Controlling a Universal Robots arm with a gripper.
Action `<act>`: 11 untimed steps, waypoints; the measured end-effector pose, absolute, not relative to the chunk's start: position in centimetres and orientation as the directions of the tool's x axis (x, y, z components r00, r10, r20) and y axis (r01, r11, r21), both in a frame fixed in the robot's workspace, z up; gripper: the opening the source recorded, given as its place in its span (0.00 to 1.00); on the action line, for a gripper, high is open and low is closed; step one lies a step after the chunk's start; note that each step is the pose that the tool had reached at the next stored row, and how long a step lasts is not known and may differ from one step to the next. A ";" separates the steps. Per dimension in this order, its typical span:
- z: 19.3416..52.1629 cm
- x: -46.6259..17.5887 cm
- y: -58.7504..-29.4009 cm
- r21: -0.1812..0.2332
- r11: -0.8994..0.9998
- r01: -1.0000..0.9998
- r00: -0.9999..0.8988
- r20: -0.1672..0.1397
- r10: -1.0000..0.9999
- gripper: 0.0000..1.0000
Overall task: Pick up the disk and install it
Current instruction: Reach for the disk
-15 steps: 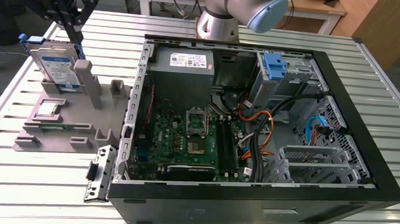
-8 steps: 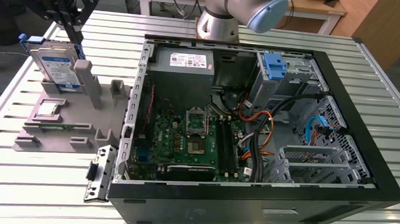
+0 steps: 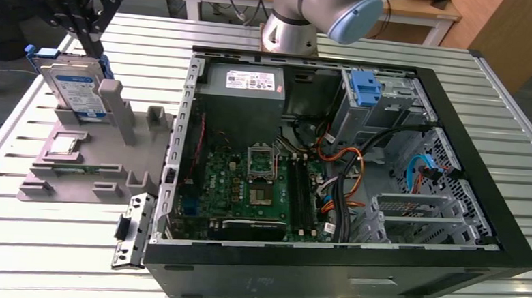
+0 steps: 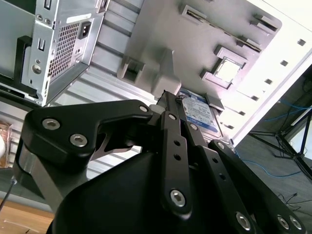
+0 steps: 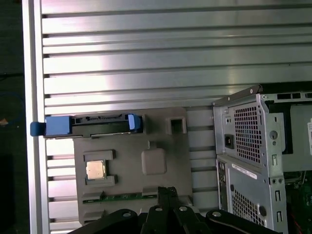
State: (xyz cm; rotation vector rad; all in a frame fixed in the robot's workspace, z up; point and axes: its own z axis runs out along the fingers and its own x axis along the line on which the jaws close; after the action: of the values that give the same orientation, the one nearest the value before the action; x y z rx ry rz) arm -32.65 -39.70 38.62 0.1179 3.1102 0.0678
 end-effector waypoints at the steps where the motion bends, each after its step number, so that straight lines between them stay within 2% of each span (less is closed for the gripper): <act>1: 38.6 -32.8 -39.7 0.044 0.996 0.075 -0.997 -0.026 0.076 0.10; 11: 38.4 -33.5 -39.6 0.044 0.996 0.075 -0.997 -0.024 0.076 0.10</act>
State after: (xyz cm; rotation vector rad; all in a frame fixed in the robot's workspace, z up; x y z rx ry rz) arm -33.51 -39.56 38.42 0.1180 3.1133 0.0676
